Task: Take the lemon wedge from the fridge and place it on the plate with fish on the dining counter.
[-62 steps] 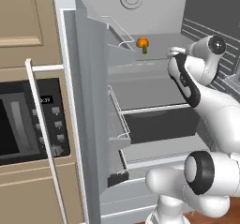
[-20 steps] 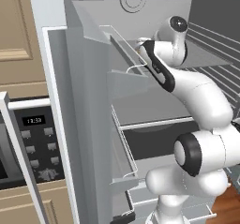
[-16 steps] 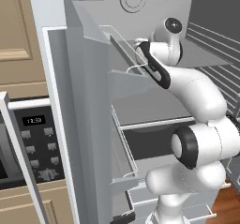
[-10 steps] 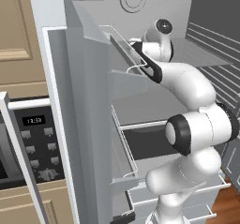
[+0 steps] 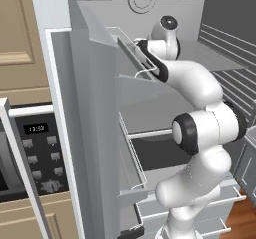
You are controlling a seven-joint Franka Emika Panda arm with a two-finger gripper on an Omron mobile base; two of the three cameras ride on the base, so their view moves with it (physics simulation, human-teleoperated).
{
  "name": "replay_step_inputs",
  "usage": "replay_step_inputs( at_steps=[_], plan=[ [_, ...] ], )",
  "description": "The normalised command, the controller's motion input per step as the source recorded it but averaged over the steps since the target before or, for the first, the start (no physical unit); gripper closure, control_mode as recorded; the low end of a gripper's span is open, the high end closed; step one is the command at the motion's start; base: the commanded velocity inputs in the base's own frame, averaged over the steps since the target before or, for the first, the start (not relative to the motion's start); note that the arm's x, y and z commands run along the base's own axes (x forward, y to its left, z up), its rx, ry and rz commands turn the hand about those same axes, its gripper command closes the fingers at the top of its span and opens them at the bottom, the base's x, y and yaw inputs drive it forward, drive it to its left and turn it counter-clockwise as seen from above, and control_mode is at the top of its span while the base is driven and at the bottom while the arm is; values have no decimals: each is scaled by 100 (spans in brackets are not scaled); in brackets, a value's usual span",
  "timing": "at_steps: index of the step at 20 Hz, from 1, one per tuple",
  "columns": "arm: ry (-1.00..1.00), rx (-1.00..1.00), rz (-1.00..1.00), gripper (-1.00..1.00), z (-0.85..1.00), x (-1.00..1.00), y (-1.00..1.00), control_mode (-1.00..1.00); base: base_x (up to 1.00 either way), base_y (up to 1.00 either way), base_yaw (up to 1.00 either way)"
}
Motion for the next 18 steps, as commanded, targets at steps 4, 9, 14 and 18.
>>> replay_step_inputs(
  at_steps=[4,9,14,18],
  plan=[
    [-6,0,0,-100,0,-53,0,-100,0,0,0],
    [-8,-1,0,-100,0,-34,0,-100,0,0,0],
    [-10,-1,0,-100,0,-29,0,-100,0,0,0],
    [-3,0,0,-100,-6,-22,0,-100,0,0,0]
  ],
)
